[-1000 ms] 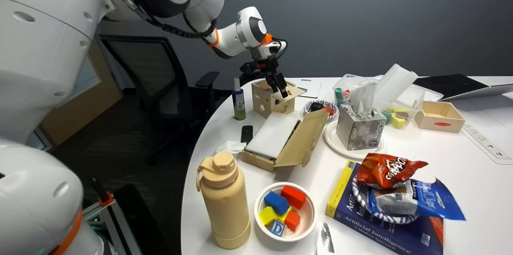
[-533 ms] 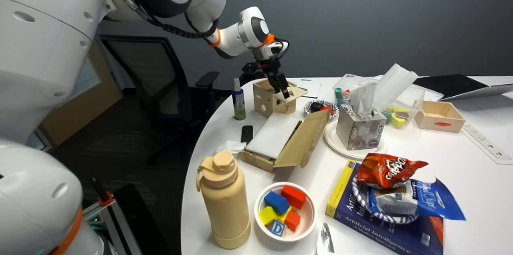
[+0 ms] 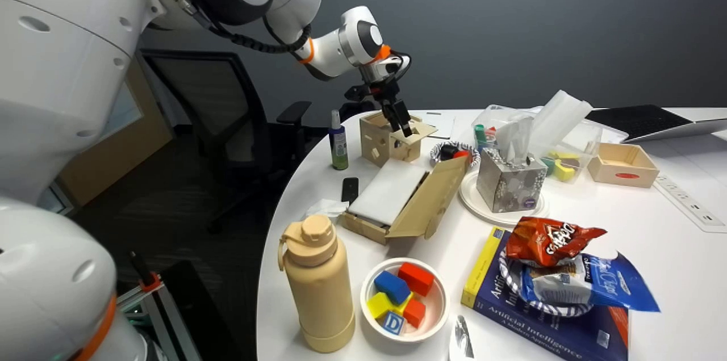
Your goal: Open the lid on the wooden toy box.
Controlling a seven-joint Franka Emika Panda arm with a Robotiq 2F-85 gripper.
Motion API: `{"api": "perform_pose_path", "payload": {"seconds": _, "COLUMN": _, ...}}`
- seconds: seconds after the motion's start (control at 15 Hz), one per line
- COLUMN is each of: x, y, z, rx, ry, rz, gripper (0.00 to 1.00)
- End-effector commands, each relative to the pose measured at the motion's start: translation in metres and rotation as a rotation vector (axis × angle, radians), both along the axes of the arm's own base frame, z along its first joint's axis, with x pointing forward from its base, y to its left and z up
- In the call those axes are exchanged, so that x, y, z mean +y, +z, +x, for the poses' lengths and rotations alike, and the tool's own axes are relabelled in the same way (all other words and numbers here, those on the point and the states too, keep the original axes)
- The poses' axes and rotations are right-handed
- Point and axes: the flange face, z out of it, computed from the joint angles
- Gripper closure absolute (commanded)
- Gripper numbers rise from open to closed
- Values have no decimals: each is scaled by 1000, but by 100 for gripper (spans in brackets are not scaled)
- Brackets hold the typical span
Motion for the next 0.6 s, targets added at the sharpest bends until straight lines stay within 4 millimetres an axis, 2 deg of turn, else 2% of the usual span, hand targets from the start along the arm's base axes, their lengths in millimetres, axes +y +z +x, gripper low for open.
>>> {"api": "perform_pose_path", "payload": {"seconds": 0.0, "x": -1, "y": 16, "z": 5, "rx": -2, "ry": -31, "rz": 17, "gripper": 0}}
{"api": "perform_pose_path", "payload": {"seconds": 0.2, "x": -3, "y": 24, "z": 8, "rx": -10, "ry": -41, "rz": 23, "gripper": 0}}
{"api": "perform_pose_path", "payload": {"seconds": 0.53, "x": -1, "y": 56, "z": 10, "rx": -38, "ry": -53, "rz": 48, "gripper": 0}}
